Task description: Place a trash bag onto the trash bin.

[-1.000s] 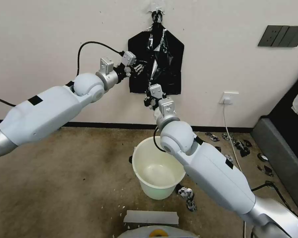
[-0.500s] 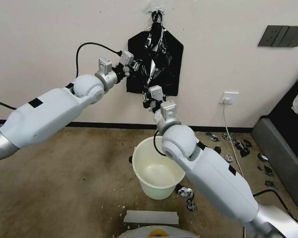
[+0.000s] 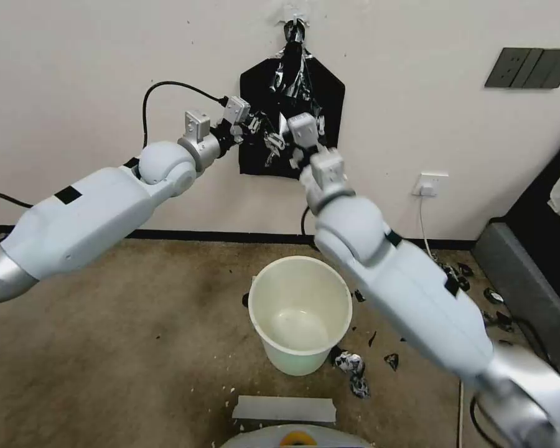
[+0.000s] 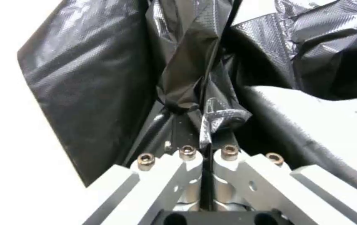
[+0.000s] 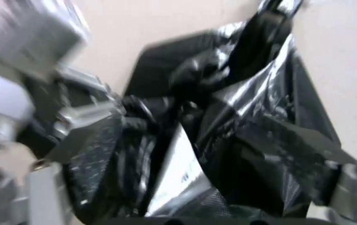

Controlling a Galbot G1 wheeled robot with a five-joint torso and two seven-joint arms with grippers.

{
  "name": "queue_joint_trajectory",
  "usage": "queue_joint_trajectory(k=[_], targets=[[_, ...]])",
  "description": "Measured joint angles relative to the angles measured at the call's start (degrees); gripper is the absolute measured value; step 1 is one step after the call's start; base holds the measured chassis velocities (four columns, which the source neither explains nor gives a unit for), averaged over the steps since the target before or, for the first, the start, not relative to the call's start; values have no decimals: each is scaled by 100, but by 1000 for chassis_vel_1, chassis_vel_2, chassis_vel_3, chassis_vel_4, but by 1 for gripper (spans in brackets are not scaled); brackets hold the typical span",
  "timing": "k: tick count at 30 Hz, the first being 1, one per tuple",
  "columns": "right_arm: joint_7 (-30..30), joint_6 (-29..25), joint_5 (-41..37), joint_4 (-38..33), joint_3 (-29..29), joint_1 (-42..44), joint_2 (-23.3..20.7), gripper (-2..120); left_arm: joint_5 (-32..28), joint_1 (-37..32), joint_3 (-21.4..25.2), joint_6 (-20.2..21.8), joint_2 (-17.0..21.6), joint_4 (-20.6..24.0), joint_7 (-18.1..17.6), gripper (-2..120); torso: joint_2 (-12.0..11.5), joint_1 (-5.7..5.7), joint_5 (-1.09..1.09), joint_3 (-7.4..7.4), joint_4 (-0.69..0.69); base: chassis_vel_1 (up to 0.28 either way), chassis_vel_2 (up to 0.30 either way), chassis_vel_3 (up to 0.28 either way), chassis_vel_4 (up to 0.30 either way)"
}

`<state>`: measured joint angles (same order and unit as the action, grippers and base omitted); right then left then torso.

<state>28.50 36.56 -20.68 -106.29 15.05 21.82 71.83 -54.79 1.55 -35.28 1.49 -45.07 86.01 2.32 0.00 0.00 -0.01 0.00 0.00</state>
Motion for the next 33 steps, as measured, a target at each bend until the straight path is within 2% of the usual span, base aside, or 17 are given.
queue_joint_trajectory(k=[2, 6, 20, 27, 28, 31, 32, 33], targets=[[32, 244, 69, 259, 69, -178, 74, 99, 0, -33, 42, 1, 23, 19, -1, 0, 0, 0, 0, 0, 1, 0, 0, 0, 0], [41, 407, 333, 646, 109, -278, 142, 100, -7, -78, 89, 2, 39, 38, -1, 0, 0, 0, 1, 0, 0, 0, 0, 0, 0], [34, 305, 720, 1369, 140, -368, 231, 99, -65, -154, 143, 5, 39, 95, -19, 0, 0, 0, 1, 0, -1, 0, 0, 0, 0], [34, 227, 769, 1485, 131, -469, 249, 82, -112, -224, 209, 7, 99, 151, -24, 0, 0, 0, 1, 0, 0, 0, 0, 0, 0], [34, 205, 769, 1510, 122, -488, 261, 71, -144, -268, 241, 13, 142, 190, -31, 0, 0, 0, 1, 0, -1, 0, 0, 0, 0], [35, 199, 767, 1510, 114, -488, 265, 68, -149, -285, 251, 14, 161, 199, -33, 0, 0, 0, 1, 0, 0, 0, 0, 0, 0], [36, 196, 765, 1510, 111, -488, 271, 62, -151, -297, 262, 15, 173, 203, -34, 0, 0, 0, 1, 0, 0, 0, 0, 0, 0], [41, 183, 758, 1523, 109, -486, 275, 48, -161, -322, 297, 16, 201, 223, -38, 0, 0, 0, 1, 0, 0, 0, 0, 0, 0]])
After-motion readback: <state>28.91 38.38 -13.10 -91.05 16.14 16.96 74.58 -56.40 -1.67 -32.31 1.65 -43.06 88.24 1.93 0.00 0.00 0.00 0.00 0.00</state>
